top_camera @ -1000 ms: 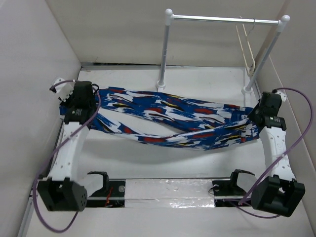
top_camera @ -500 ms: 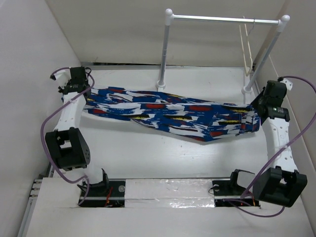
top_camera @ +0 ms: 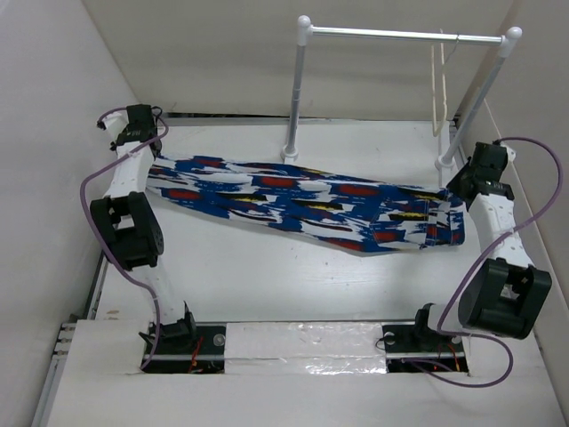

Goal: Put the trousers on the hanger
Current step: Fold the trousers at the center of the board.

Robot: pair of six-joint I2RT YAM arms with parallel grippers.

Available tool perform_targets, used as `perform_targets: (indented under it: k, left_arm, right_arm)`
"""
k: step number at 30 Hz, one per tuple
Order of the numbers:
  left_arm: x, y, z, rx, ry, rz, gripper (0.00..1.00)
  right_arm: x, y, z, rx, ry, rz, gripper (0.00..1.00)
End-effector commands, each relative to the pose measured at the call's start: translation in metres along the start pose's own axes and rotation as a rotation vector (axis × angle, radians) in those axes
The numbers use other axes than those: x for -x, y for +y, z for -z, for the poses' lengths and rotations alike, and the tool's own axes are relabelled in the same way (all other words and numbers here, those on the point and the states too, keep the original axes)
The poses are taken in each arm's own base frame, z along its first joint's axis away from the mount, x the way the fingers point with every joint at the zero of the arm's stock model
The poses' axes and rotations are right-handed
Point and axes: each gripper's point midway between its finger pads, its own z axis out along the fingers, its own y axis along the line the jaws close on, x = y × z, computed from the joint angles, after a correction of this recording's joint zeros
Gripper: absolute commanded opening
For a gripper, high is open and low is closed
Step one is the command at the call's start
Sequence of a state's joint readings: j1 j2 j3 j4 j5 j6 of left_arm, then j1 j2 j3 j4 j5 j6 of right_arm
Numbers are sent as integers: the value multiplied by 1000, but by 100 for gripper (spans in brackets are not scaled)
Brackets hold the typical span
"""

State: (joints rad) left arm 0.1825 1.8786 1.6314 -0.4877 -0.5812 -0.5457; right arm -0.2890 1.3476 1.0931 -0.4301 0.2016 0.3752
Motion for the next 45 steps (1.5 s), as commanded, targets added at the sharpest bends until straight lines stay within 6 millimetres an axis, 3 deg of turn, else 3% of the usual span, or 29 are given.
perform_targets:
  k: [1,7,10,20,23,26,27,29,30,32,33,34,36,37,40,41,42,43,44,45]
  left_arm:
    - [52,-1,2,20,-120,51,1]
    - [61,-31,-7,21,-160,-7,1]
    - [58,-52,-9,23,-173,-44,1]
    - [42,-97,-34,27,-198,-135,5]
    - [30,-102,-48,29,-183,-153,12]
    - [19,-108,-58,20,-167,-176,26]
    - [14,-108,-62,22,-158,-187,38]
    - [9,-108,-64,19,-150,-202,47]
    - [9,-105,-63,23,-149,-202,53]
    - [8,-103,-61,19,-147,-202,57]
    - [13,-102,-55,7,-156,-186,60]
    - [4,-99,-56,6,-138,-187,60]
    - [8,-97,-45,-22,-136,-158,60]
    - [-4,-92,-45,-28,-107,-166,60]
    - [-15,-80,-37,-54,-66,-137,60]
    - [-17,-73,-37,-60,-49,-119,60]
    - [-22,-70,-36,-78,-29,-88,60]
    - [-32,-61,-31,-108,16,-72,60]
    - [-32,-50,-33,-113,36,-40,59]
    - [-35,-48,-32,-138,49,-3,59]
  right_arm:
    - [64,-1,-1,-11,-198,-59,0]
    - [54,-10,-25,-49,-167,-61,0]
    - [53,-8,-34,-52,-151,-61,0]
    - [46,-6,-66,-73,-111,-58,0]
    - [47,0,-74,-69,-113,-52,0]
    - [50,11,-81,-42,-112,-37,3]
    - [49,11,-81,-47,-95,-34,9]
    - [43,23,-83,-41,-79,5,21]
    - [48,23,-81,-50,-81,7,33]
    - [49,32,-75,-44,-92,22,45]
    - [50,34,-73,-33,-96,15,58]
    - [45,34,-72,-23,-87,8,65]
    - [46,40,-65,18,-96,-12,78]
    - [36,43,-64,30,-78,-10,81]
    - [34,48,-50,85,-90,-46,85]
    - [15,48,-49,112,-54,-69,85]
    - [24,54,-36,160,-98,-97,85]
    - [18,56,-30,188,-99,-116,84]
    - [-10,57,-29,218,-52,-134,84]
    - [-2,63,-14,268,-105,-151,82]
